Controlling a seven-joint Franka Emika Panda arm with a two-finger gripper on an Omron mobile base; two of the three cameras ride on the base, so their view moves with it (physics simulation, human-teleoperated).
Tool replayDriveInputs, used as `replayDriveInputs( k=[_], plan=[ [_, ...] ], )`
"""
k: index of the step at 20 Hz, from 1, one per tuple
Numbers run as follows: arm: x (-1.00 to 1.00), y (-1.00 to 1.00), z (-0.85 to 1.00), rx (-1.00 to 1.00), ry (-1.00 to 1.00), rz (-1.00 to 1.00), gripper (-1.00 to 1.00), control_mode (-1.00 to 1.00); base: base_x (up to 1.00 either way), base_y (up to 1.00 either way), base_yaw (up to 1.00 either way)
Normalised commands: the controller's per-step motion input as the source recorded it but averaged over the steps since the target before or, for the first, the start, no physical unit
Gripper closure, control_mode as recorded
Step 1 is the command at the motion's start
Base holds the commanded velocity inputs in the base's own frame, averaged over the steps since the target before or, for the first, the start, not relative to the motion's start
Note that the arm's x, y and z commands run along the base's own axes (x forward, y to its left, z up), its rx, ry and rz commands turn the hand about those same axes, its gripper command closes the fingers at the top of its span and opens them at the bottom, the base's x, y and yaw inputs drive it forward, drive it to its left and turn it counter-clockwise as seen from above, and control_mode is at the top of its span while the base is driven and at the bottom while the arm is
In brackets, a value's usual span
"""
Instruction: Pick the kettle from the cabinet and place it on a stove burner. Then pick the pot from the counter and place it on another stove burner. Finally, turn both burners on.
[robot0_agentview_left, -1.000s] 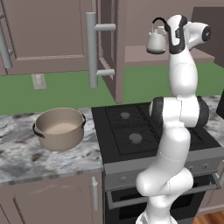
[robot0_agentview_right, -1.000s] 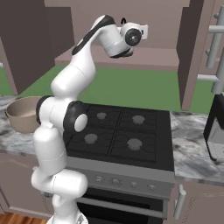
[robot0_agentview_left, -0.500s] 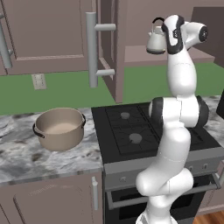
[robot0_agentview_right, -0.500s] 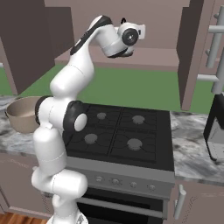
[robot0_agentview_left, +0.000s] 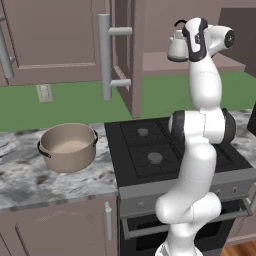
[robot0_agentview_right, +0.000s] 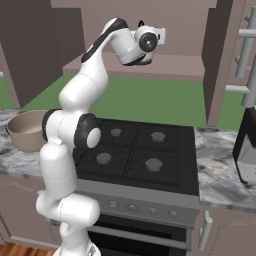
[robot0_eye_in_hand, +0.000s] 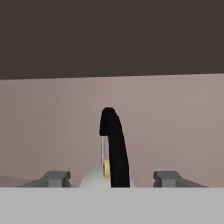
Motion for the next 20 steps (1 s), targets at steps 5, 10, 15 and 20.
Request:
replayDriveInputs(
  k=[5, 10, 15, 20],
  plan=[
    [0.08, 0.04, -0.05, 0.00, 0.00, 0.00, 1.00, -1.00, 0.00, 0.00, 0.00],
    [0.00, 0.03, -0.03, 0.00, 0.00, 0.00, 1.00, -1.00, 0.00, 0.00, 0.00],
    [0.00, 0.00, 0.00, 0.00, 0.00, 0.00, 1.00, -1.00, 0.00, 0.00, 0.00],
    [0.00, 0.00, -0.02, 0.00, 0.00, 0.00, 1.00, -1.00, 0.00, 0.00, 0.00]
  ],
)
